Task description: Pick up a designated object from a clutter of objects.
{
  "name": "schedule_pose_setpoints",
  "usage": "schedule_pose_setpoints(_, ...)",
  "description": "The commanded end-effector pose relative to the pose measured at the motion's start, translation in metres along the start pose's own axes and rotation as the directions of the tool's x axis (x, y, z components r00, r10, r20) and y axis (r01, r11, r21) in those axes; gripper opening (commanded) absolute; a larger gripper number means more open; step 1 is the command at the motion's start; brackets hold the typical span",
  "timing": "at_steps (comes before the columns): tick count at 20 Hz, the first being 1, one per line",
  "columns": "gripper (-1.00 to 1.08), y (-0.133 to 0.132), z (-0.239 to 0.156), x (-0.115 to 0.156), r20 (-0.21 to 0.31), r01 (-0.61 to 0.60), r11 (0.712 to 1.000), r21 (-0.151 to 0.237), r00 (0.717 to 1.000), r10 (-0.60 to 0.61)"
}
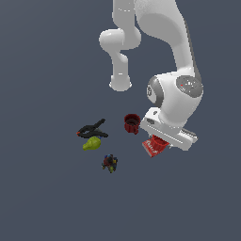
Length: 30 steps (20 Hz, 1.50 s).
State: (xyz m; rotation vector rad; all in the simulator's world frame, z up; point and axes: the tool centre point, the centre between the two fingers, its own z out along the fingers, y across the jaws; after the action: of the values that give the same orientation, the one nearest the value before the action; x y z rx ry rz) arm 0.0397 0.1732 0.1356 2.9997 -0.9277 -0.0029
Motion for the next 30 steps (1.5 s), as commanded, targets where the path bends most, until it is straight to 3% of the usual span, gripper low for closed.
schedule_pose_setpoints(1,-1.00,0.019,-0.017,0.001,-0.001,0.000,1.000,0.002,1.000,0.000)
schedule_pose_setpoints(30,-1.00,0.246,-0.223,0.019,0.001,0.000,1.000,0.005,1.000,0.000)
